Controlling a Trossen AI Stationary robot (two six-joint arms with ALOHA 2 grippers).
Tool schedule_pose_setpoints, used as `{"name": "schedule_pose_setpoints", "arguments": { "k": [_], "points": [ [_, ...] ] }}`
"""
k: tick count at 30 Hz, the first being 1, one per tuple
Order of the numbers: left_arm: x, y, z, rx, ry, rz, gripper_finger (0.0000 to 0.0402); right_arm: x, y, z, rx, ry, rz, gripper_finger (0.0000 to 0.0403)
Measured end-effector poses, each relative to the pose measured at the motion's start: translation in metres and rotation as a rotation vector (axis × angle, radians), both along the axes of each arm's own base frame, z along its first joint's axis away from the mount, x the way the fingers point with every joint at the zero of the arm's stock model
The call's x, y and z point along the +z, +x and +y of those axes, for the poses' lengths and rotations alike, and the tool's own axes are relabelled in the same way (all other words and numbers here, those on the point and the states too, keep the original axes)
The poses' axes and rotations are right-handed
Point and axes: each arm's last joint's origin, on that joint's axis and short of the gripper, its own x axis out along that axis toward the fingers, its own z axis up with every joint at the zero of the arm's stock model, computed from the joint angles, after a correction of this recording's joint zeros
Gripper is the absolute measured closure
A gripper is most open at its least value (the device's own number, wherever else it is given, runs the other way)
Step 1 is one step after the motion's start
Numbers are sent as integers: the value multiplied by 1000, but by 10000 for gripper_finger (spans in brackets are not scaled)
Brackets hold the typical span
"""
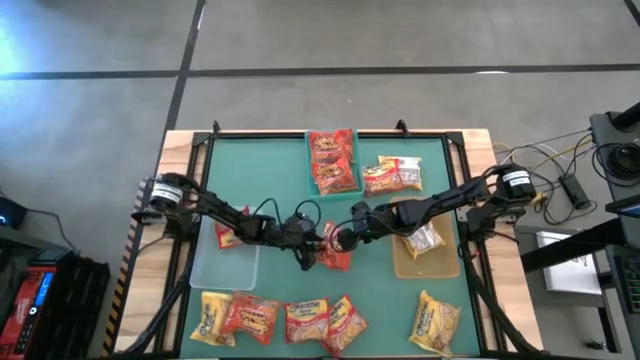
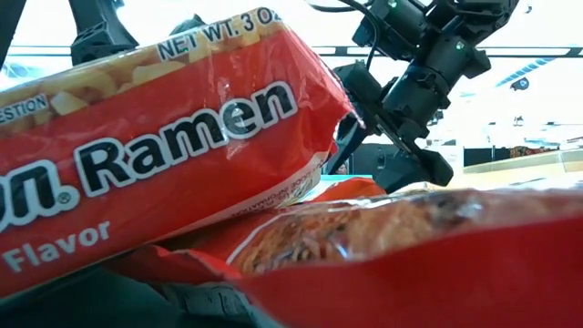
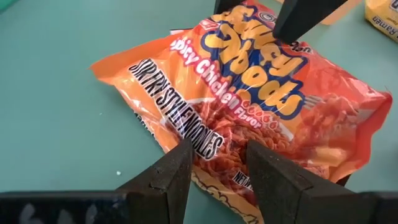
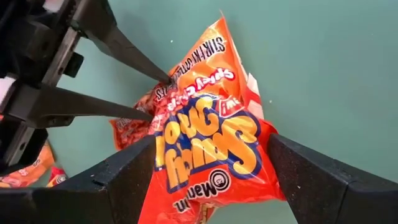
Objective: Sort Maruchan noodles
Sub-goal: Put the orange noodle pack into the blue bin
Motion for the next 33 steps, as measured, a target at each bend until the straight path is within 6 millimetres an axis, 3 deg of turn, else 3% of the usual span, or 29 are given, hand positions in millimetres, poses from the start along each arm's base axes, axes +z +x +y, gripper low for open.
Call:
{"name": "schedule_pose_setpoints", "arguments": {
  "k": [13, 23, 33],
  "points": [
    [-1, -3, -8, -21, 2, 16, 264, 10, -2, -8, 23, -19, -21, 103],
    [0, -4, -8, -42, 8, 32, 264, 3, -12, -10, -50, -16, 105, 103],
    [3, -4, -7, -51, 48, -2, 264, 8, -1, -7, -67, 55, -17, 103]
  ]
}}
